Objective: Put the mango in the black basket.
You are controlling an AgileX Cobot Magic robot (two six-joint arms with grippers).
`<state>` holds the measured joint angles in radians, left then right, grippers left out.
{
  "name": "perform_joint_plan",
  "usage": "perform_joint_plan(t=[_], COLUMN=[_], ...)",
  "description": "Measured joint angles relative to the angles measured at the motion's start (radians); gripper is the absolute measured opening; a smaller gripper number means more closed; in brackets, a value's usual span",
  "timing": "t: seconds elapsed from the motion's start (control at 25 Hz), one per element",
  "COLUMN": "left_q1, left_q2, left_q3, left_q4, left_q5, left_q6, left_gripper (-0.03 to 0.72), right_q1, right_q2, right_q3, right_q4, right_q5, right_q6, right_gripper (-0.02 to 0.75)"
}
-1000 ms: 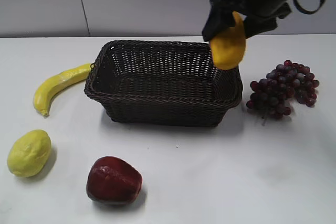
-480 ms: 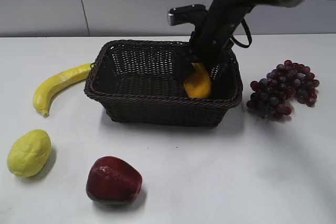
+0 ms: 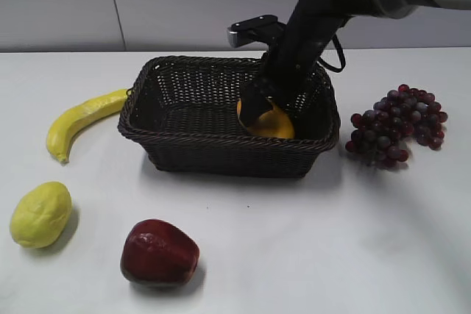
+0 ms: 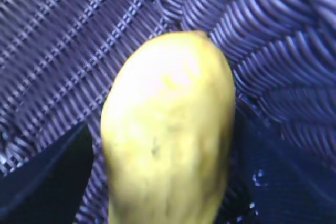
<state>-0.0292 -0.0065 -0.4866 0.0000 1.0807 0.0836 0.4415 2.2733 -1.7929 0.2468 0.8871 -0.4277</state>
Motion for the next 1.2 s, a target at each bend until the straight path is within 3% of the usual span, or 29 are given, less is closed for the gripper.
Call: perform_joint_plan(t=[0.28, 0.52, 0.68, 0.88, 1.2], left_q1=[0.000, 0.000, 0.000, 0.000, 0.000], left_q2=[0.000, 0.000, 0.000, 0.000, 0.000], left_q3=[0.000, 0.000, 0.000, 0.000, 0.000], left_q4=[0.000, 0.000, 0.000, 0.000, 0.000], left_q5=[0.000, 0.000, 0.000, 0.000, 0.000], left_q6=[0.000, 0.000, 0.000, 0.000, 0.000], left_gripper=[0.272, 0.272, 0.272, 0.272, 0.272], right_q1=[0.000, 0.000, 0.000, 0.000, 0.000], right_q2=[-0.182, -0.407, -0.537, -0.715, -1.057], right_q3=[-0.107, -0.117, -0.088, 0.101, 0.576], right_q4=[-0.110, -0.180, -0.193, -0.194, -0.195], right_q5=[0.152, 0.302, 0.317, 0.322, 0.324], right_q6=[0.082, 0.217, 0.299, 0.340, 0.343], right_gripper=[0.655, 0.596, 0.580, 0.578, 0.578])
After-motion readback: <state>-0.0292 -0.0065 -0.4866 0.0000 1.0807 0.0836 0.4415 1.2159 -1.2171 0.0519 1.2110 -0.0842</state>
